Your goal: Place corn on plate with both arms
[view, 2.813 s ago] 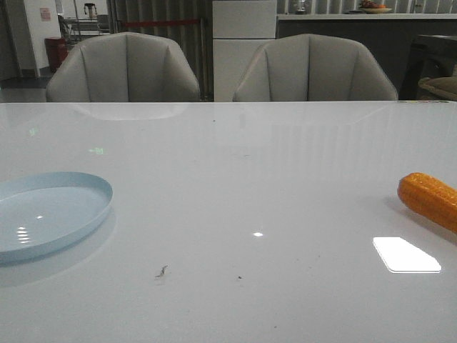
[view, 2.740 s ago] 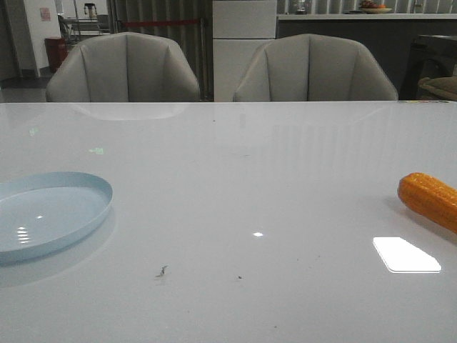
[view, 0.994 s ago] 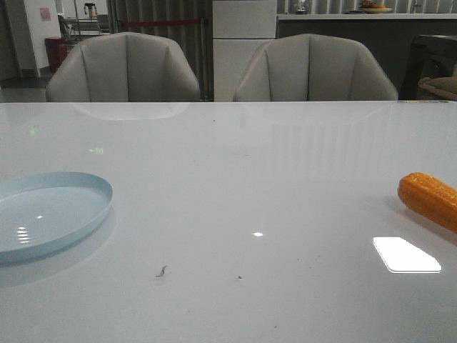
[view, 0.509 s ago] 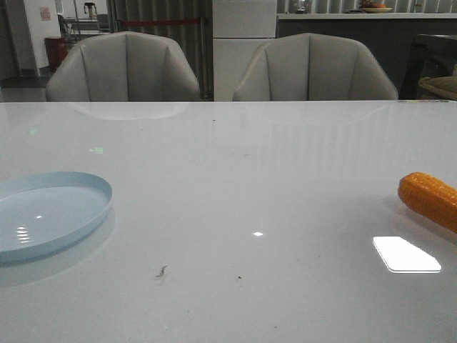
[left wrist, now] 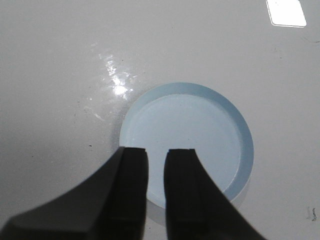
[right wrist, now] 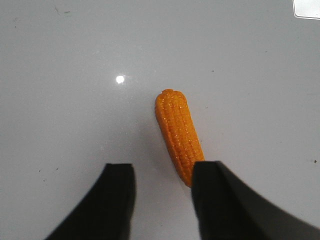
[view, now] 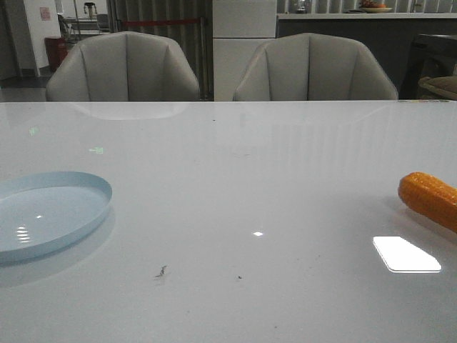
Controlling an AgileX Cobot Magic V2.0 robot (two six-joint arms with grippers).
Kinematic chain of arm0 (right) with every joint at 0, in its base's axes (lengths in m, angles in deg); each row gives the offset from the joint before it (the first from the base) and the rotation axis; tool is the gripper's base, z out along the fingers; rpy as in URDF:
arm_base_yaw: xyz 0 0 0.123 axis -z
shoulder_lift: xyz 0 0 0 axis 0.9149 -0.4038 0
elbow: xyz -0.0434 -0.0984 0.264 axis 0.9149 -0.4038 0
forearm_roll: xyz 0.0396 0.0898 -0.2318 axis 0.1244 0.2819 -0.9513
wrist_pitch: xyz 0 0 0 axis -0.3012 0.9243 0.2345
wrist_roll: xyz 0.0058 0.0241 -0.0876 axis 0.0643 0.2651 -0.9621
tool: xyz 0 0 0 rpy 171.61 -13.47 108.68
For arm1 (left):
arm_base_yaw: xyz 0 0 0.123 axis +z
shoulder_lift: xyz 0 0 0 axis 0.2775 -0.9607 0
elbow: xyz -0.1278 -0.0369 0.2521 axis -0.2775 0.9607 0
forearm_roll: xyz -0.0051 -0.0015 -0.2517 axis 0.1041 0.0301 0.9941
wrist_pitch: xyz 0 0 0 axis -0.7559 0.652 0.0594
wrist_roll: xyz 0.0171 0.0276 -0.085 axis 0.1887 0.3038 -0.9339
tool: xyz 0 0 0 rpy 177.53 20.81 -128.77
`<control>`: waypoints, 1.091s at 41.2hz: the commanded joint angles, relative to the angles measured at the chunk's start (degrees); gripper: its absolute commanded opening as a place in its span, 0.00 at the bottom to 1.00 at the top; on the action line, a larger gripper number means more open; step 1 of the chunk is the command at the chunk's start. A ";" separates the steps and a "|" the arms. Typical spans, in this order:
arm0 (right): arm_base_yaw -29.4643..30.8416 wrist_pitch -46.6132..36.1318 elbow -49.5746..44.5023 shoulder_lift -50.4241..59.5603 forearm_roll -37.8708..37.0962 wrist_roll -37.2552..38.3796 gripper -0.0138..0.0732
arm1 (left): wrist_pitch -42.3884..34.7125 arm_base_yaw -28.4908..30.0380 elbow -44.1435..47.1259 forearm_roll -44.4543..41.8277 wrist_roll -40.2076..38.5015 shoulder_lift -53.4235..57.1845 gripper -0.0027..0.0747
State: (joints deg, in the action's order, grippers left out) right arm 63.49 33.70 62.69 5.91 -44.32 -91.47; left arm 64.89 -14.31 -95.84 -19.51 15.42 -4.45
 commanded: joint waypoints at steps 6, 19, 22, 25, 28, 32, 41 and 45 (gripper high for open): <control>-0.07 -3.60 2.14 0.26 0.39 -0.09 0.83 | -4.06 0.03 -2.00 0.91 1.27 0.59 0.53; -0.07 -2.82 2.14 0.26 0.43 -0.09 0.83 | -5.37 0.03 -3.18 1.56 1.27 -0.12 0.53; -0.07 -2.30 2.14 0.26 0.45 -0.09 0.83 | -4.05 0.03 -4.71 1.01 1.27 -1.76 0.53; -0.07 -1.70 2.14 0.26 0.45 -0.09 0.83 | -2.08 0.03 -6.83 1.01 1.27 -4.39 0.53; -0.07 -1.06 2.14 0.26 0.45 -0.09 0.83 | 0.87 0.03 -9.75 1.01 1.15 -8.22 0.53; -0.07 -0.49 2.14 0.26 0.45 -0.09 0.83 | 4.78 0.03 -13.27 0.45 0.86 -13.55 0.53; -0.07 0.70 2.14 0.26 0.45 -0.09 0.83 | 6.29 0.03 -18.82 -3.59 -8.04 -25.74 0.53; -0.07 2.01 2.14 0.26 0.45 -0.09 0.83 | 6.51 0.03 -19.61 -3.59 -8.04 -30.10 0.53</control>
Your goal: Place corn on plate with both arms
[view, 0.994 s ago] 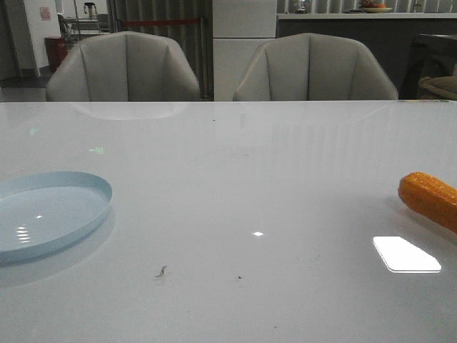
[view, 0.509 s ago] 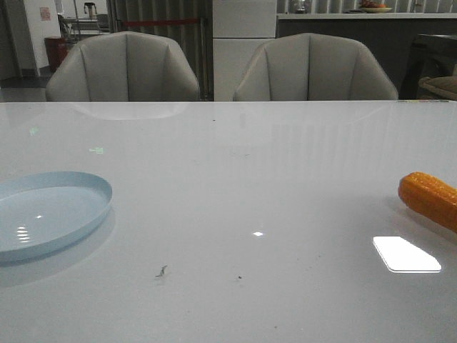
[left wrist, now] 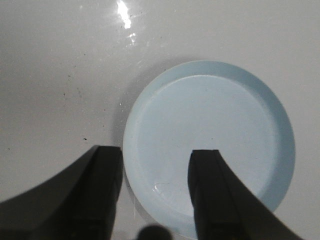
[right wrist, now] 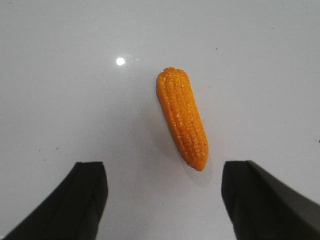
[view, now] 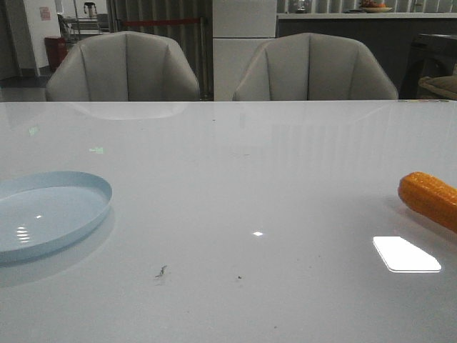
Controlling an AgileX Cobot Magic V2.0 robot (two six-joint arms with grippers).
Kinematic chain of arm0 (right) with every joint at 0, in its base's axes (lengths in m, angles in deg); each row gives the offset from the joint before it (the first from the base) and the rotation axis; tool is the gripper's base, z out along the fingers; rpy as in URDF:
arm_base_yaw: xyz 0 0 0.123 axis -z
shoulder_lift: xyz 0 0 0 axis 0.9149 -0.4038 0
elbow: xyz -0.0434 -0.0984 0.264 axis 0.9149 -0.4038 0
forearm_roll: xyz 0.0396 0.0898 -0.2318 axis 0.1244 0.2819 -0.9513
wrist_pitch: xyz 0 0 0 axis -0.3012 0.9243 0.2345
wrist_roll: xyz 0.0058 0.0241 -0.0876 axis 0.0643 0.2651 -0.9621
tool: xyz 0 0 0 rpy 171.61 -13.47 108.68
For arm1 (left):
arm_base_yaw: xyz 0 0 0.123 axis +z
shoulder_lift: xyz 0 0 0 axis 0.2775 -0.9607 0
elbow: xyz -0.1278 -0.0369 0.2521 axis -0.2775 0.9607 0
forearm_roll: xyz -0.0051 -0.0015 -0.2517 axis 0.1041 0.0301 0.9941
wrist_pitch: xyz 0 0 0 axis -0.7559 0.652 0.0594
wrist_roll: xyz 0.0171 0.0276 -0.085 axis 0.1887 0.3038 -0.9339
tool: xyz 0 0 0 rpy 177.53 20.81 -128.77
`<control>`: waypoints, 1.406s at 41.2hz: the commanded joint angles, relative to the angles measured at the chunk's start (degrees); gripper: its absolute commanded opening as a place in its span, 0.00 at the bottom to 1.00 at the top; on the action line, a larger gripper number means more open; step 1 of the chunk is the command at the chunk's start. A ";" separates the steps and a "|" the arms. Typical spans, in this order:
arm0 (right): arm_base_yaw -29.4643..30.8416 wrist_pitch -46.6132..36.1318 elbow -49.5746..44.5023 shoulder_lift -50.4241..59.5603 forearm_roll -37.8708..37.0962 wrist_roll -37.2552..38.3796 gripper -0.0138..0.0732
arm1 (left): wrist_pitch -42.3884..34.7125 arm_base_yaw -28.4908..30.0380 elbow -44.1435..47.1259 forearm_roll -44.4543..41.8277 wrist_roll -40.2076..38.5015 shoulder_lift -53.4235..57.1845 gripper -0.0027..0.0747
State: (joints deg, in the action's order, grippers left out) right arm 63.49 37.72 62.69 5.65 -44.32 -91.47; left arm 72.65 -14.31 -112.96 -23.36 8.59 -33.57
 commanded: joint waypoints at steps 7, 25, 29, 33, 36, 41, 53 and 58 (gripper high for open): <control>-0.07 -1.38 2.14 0.52 0.45 -0.09 0.83 | -1.88 0.03 -2.81 0.26 -1.21 -7.25 0.53; -0.07 -1.24 2.14 0.52 0.45 -0.09 0.83 | -6.14 0.03 -2.81 -0.39 -1.21 -14.40 0.53; -0.07 -1.24 2.14 0.52 0.45 -0.09 0.83 | -5.80 0.03 -2.81 -0.39 -1.21 -15.91 0.53; -0.07 -1.19 2.14 0.52 0.45 -0.09 0.83 | -5.38 0.03 -2.81 -0.39 -1.21 -17.05 0.53; -0.07 -1.19 2.14 0.52 0.45 -0.09 0.83 | -5.09 0.03 -2.81 -0.39 -1.21 -17.41 0.53; -0.07 -1.19 2.14 0.52 0.45 -0.09 0.83 | -5.00 0.03 -2.81 -0.39 -1.21 -17.38 0.44; -0.07 -1.19 2.14 0.52 0.45 -0.09 0.83 | -4.97 0.03 -2.81 -0.39 -1.21 -17.38 0.15; -0.07 -1.19 2.14 0.52 0.45 -0.09 0.83 | -4.97 0.03 -2.81 -0.39 -1.21 -17.38 0.15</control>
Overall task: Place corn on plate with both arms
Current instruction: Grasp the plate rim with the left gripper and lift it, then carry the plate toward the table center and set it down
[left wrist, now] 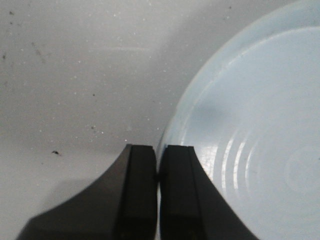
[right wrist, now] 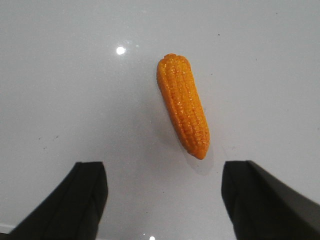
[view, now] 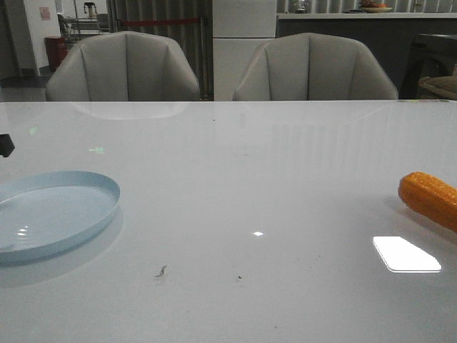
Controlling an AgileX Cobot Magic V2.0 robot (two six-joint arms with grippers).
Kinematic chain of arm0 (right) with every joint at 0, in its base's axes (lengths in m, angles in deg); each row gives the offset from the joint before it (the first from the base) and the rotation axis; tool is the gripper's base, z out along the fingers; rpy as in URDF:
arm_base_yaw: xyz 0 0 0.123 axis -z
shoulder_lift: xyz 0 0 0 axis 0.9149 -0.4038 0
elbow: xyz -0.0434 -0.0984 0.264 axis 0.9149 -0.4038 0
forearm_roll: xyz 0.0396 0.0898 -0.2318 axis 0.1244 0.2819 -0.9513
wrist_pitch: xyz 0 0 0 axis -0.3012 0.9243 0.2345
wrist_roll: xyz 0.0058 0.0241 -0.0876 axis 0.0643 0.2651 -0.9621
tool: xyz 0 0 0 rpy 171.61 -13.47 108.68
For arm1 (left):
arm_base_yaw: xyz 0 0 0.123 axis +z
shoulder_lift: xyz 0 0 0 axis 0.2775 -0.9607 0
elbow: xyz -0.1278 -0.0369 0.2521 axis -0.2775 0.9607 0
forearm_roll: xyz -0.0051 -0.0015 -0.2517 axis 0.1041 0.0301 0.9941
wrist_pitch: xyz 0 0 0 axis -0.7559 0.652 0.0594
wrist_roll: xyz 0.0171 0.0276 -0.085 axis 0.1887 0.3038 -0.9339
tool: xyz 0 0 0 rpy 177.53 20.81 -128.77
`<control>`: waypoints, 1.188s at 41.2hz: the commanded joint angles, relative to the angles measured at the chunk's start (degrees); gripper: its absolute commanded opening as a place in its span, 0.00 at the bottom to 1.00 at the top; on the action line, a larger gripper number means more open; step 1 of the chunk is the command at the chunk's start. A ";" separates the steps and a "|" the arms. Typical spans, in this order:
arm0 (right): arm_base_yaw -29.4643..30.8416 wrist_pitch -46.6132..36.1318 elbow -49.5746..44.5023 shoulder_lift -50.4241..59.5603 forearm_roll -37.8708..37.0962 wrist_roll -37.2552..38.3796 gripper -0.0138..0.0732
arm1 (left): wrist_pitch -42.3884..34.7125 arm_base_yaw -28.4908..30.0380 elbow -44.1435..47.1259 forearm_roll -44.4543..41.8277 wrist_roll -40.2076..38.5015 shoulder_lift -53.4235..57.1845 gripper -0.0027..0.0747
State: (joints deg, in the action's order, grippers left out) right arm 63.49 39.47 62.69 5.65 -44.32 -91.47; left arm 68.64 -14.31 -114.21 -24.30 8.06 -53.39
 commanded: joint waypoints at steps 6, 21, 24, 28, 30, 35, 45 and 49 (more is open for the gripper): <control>-0.07 -2.94 2.14 0.52 0.45 -0.09 0.83 | -0.85 0.03 -1.82 0.78 -0.68 2.85 0.15; -0.07 -2.94 2.14 0.52 0.45 -0.09 0.83 | 5.96 0.03 -15.09 2.80 -0.44 3.29 0.15; -0.07 -2.94 2.14 0.52 0.45 -0.09 0.83 | 7.81 0.03 -18.31 4.37 -0.31 3.29 0.15; -0.07 -2.94 2.14 0.52 0.45 -0.09 0.83 | 10.73 -0.07 -21.92 7.32 -0.31 3.29 0.15; -0.07 -2.94 2.14 0.52 0.45 -0.09 0.83 | 12.29 -0.45 -23.55 8.83 -0.06 3.29 0.15; -0.07 -2.94 2.14 0.52 0.45 -0.09 0.83 | 14.72 -1.90 -25.92 13.34 2.83 3.29 0.15; -0.07 -3.00 2.14 0.52 0.45 -0.09 0.83 | 16.82 -8.61 -26.54 17.56 2.79 3.05 0.15; -0.07 -3.00 2.14 0.52 0.45 -0.09 0.83 | 16.31 -12.36 -26.54 18.05 2.79 2.53 0.15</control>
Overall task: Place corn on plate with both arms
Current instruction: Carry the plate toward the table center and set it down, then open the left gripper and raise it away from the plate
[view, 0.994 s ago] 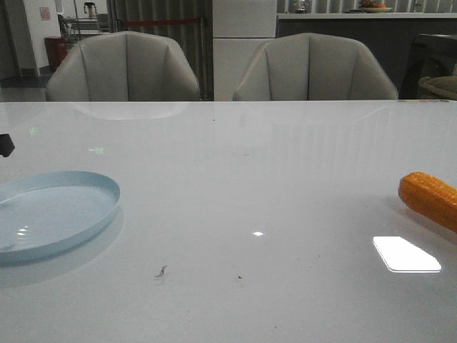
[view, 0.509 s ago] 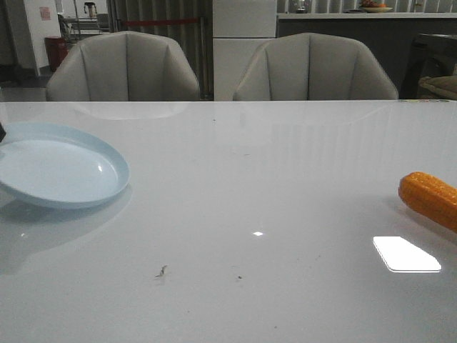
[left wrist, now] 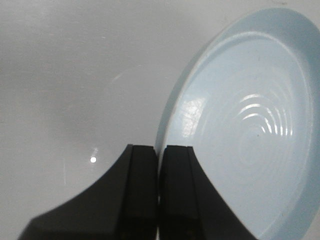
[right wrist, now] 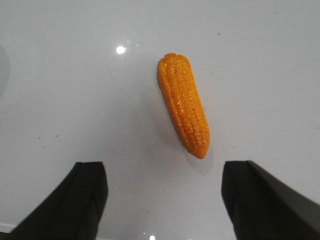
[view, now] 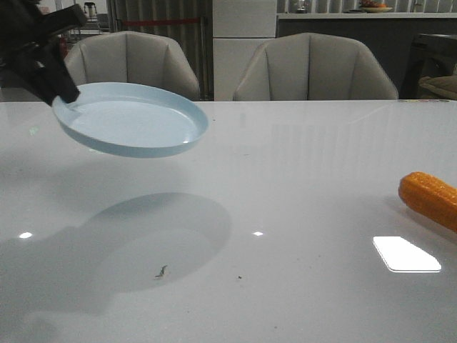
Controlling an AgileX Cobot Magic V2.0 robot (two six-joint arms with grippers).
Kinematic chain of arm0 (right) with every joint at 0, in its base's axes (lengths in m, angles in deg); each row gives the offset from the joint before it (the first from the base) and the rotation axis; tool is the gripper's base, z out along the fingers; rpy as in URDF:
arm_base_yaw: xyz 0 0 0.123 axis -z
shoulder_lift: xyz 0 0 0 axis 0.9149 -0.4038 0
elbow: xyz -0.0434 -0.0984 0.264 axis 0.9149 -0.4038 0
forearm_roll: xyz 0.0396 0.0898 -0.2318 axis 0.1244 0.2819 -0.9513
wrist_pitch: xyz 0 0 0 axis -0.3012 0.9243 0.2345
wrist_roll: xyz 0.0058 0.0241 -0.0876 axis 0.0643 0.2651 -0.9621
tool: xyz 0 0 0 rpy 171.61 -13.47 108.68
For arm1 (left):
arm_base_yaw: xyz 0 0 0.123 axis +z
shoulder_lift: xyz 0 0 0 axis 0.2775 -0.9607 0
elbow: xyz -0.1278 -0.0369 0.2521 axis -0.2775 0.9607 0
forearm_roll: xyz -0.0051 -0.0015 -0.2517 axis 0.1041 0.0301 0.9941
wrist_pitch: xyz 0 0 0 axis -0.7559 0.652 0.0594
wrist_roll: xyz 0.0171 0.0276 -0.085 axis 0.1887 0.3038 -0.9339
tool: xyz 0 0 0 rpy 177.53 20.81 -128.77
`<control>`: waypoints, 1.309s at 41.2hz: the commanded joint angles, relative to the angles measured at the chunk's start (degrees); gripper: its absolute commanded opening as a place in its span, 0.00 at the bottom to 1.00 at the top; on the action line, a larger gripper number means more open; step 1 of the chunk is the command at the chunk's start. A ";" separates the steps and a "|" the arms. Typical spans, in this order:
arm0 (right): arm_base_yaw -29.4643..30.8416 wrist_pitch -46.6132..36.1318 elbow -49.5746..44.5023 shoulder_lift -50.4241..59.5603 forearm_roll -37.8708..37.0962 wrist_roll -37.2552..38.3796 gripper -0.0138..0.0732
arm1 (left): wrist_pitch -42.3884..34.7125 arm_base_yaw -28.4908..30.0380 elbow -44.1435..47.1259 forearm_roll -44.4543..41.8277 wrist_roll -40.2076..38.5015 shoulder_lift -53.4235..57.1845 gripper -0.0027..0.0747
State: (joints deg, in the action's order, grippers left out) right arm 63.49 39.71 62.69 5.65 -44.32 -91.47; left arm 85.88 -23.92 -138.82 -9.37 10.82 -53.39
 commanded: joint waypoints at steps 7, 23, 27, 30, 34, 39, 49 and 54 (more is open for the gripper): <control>-0.07 -3.25 2.14 0.52 0.45 -0.09 0.83 | -1.79 -8.63 -1.93 3.43 0.03 0.25 0.15; -0.07 -2.05 2.14 0.52 0.45 -0.09 0.83 | -4.30 -15.00 -1.93 2.88 3.37 -5.47 0.15; -0.07 -1.99 2.14 0.52 0.45 -0.09 0.83 | -4.42 -15.50 -1.81 2.78 6.20 -6.92 0.16; -0.07 -1.99 2.14 0.52 0.45 -0.09 0.83 | -3.56 -15.50 -1.81 2.67 7.35 -7.73 0.20; -0.07 -1.95 2.14 0.52 0.45 -0.09 0.83 | -3.11 -15.50 -1.81 2.09 7.61 -9.02 0.31; -0.07 -1.85 2.14 0.52 0.45 -0.09 0.83 | -2.83 -15.50 -1.81 1.84 7.61 -9.74 0.45; -0.07 -1.74 2.14 0.52 0.45 -0.09 0.83 | -0.69 -14.99 -5.46 2.06 7.49 -9.74 0.35; -0.07 -1.85 2.14 0.52 0.45 -0.09 0.83 | 2.64 -14.56 -11.11 1.24 7.49 -9.74 0.28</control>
State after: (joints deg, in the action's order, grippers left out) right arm 63.49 40.89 62.69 5.65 -44.32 -91.47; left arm 86.56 -38.99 -145.07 -9.24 18.32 -66.54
